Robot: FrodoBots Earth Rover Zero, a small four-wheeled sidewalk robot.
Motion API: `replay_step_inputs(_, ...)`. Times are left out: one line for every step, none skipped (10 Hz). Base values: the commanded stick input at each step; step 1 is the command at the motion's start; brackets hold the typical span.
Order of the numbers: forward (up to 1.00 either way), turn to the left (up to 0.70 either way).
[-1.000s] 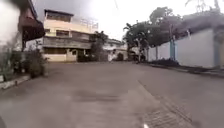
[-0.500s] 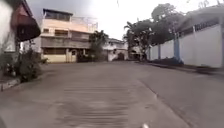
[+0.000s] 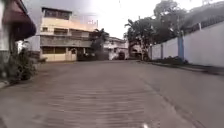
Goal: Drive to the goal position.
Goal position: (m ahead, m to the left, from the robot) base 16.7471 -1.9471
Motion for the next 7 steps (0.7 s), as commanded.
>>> replay_step_inputs(1.0, 0.01)
replay_step_inputs(1.0, 0.01)
replay_step_inputs(1.0, 0.01)
replay_step_inputs(1.0, 0.01)
replay_step_inputs(1.0, 0.01)
replay_step_inputs(1.0, 0.01)
replay_step_inputs(1.0, 0.01)
